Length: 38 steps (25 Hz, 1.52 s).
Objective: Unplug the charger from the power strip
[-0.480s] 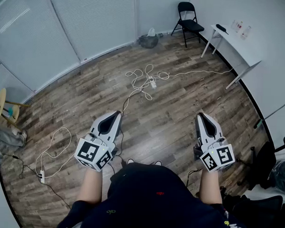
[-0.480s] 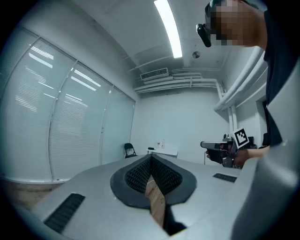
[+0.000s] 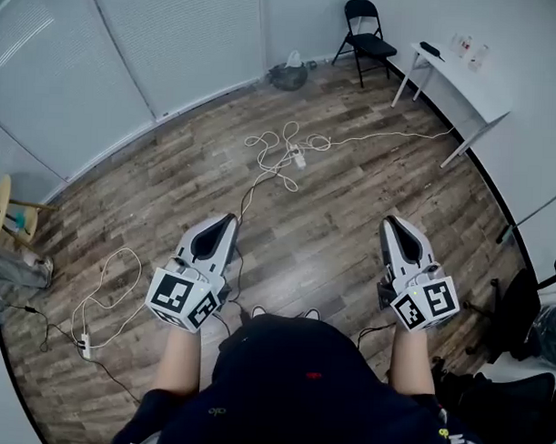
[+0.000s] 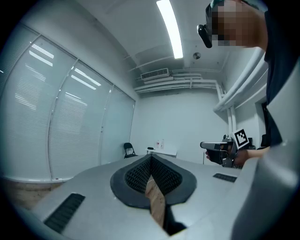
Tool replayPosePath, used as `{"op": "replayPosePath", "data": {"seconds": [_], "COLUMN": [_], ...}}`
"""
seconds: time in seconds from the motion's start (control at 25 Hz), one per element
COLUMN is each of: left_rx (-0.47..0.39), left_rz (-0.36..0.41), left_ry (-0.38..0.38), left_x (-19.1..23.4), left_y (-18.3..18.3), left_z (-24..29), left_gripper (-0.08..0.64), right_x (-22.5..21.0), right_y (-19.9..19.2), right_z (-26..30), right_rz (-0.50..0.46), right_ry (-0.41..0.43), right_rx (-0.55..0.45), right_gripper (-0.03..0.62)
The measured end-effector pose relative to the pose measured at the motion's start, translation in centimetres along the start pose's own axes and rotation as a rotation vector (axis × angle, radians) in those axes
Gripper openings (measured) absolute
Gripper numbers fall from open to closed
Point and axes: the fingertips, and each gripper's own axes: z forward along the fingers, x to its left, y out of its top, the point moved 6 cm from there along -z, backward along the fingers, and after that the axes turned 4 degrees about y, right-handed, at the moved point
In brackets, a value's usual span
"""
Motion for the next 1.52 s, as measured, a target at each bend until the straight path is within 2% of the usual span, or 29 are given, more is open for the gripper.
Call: {"op": "replayPosePath", "data": {"seconds": [0.32,0.68,0.88,1.08,1.24,1.4,1.52], "left_rx": [-0.017,0.0,0.022,0.038,0.056,0.067,0.052], "left_rz": [-0.003,-0.048,-0.082,-0.09,-0.082,-0.067,-0.063], "left_ry": [0.015,0.022,0.02,0.022,0.031,0.049,0.072], "left_x": [1.3,8.4,10.3,11.3,12.5,13.7,14.6], "left_y": [-0.2,-2.1,-3.8,-4.1,-4.2,-4.1,-2.7], "left_z": [-1.7,-5.6,-5.4,-3.1,0.0,4.3,8.3], "left_gripper": [0.018,0.018,0.018,0.018,0.018,0.018,0.018], "right_x": [1.5,7.3,8.2,6.2,4.1,0.1,-3.7], "right_y": [-1.0,-2.8,-4.6,-5.4,-6.5,-7.6,-6.9], "right_z": [0.6,6.5,7.9,9.7,13.1,16.7,19.8], "right_rz": [0.049,0.031,0.038,0.08,0.092,0.133,0.155], "right_ry": [-0.018,0.014,0.02,0.007,0.032,0.05,0.064], "right_rx": [0.021,0.075,0.125,0.124,0.12,0.121,0.104], "right_gripper": [0.038,0.038,0.038,0.038,0.038,0.038,0.038]}}
